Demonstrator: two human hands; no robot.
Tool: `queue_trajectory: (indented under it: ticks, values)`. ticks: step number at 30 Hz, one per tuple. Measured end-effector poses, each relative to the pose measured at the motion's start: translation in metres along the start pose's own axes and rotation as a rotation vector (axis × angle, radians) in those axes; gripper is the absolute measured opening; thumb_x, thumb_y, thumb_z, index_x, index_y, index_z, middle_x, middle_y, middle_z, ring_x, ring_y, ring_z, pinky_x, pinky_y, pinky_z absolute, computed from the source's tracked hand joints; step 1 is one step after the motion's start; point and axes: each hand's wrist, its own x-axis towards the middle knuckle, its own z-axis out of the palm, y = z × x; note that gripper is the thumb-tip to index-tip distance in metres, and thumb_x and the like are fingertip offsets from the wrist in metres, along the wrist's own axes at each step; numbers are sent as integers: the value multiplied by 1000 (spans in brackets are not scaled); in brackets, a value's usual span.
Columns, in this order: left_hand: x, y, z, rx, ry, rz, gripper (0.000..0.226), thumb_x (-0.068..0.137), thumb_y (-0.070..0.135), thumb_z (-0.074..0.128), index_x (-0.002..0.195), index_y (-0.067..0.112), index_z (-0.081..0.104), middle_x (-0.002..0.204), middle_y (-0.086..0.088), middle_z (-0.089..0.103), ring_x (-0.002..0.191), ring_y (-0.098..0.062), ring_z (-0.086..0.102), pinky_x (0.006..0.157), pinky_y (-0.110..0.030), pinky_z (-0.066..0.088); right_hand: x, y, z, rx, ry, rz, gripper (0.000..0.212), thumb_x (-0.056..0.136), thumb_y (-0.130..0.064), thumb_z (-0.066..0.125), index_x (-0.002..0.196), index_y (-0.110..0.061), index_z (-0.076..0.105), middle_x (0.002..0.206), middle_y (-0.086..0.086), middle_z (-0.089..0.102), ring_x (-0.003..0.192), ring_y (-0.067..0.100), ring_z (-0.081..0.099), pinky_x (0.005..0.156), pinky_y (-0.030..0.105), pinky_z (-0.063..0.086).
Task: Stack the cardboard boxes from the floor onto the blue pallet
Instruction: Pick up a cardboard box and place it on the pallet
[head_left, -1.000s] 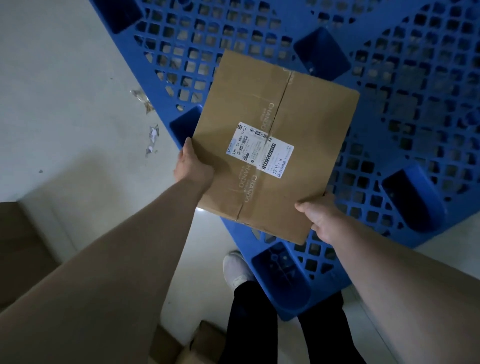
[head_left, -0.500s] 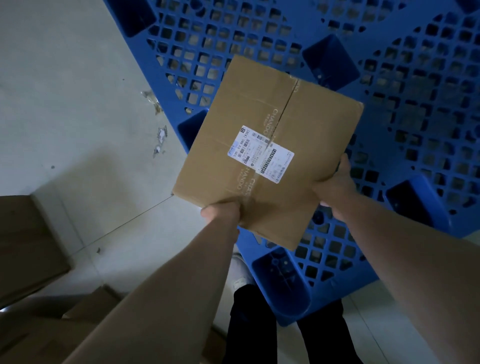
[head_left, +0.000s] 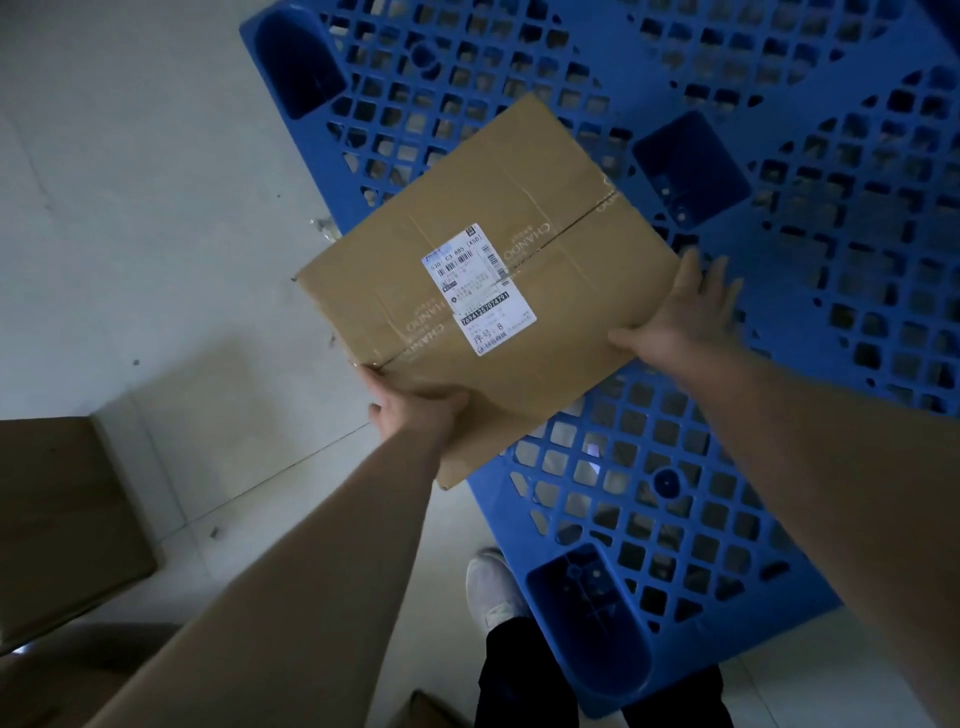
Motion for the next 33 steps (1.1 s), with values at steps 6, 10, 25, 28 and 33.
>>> queue_trajectory:
  ticks: [6,10,25,28,33]
  values:
    - [8,15,7,14,-9,34,117,75,19,76,151,39,-11,145,-4,28,122,-30,46,103,-50,43,14,-11,-10,33,10,-83,99,84,-23,74,155,-21,6,162,4,-2,148,33,-4,116,45,23]
    - [20,39,10,52,4,116,115,76,16,77,153,36,-8,147,-6,30,126,-30,45,105,-47,43,20,-7,-19,6,-12,-142,89,88,-16,68,155,-19,9,162,4,-8,148,32,-12,117,43,20]
    - [-15,36,8,100,77,70,88,80,21,68,151,29,16,141,-6,36,119,-35,51,97,-44,49,-10,8,-16,-51,99,-281,62,91,-7,59,147,-10,33,159,15,13,145,36,15,115,46,27]
    - [-39,23,1,96,45,85,64,86,18,58,145,18,31,128,-5,47,110,-30,54,82,-33,47,-40,12,-21,18,56,-340,45,93,-5,55,137,-10,49,143,12,44,125,27,48,98,33,41]
    - [-87,1,-23,52,-6,89,58,90,22,61,144,13,42,126,-10,57,90,-23,53,72,-29,43,-94,19,-29,-37,-92,-411,26,95,-13,54,120,-15,64,118,2,66,107,19,61,90,33,51]
